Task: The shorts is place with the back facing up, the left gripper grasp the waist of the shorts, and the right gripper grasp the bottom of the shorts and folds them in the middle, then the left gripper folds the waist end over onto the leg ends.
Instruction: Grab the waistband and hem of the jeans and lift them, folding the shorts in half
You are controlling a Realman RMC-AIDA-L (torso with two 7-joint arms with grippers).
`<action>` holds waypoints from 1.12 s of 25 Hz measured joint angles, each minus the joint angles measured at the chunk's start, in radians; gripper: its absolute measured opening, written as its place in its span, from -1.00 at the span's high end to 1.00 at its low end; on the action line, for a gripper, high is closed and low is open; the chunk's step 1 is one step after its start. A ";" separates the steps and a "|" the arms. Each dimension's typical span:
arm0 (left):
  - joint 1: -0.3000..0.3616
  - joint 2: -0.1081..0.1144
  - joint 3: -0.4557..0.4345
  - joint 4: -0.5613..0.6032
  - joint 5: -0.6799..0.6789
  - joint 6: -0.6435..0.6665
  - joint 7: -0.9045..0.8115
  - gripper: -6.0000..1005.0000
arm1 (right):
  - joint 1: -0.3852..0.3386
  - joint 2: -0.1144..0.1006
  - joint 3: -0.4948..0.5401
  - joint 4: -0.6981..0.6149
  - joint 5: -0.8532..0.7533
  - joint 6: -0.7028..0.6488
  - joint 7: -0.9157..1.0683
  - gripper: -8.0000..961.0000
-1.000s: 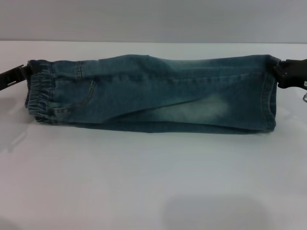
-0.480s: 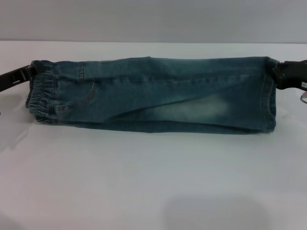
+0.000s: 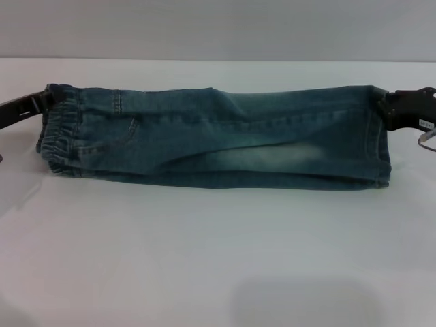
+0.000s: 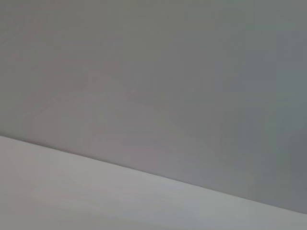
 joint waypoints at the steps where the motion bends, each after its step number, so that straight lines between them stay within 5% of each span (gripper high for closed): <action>1: -0.001 0.000 0.000 0.000 0.000 -0.003 -0.001 0.54 | 0.001 0.001 -0.003 0.000 0.000 0.005 0.000 0.98; 8: -0.001 -0.005 0.009 0.000 -0.002 -0.033 0.002 0.53 | 0.014 0.007 -0.007 0.018 0.010 0.085 0.000 0.87; 12: -0.001 -0.005 0.009 0.000 -0.007 -0.034 0.002 0.36 | 0.016 0.007 -0.007 0.020 0.011 0.088 0.000 0.79; 18: -0.001 -0.005 0.009 0.000 -0.008 -0.034 0.002 0.11 | 0.015 0.007 -0.008 0.021 0.010 0.088 0.000 0.40; 20: -0.001 -0.005 0.009 0.000 -0.007 -0.032 0.002 -0.02 | 0.011 0.008 -0.008 0.021 0.010 0.088 0.000 -0.09; 28: 0.034 0.032 0.038 0.008 0.006 0.044 0.031 -0.58 | 0.005 0.011 -0.006 0.023 0.012 0.083 0.000 -0.14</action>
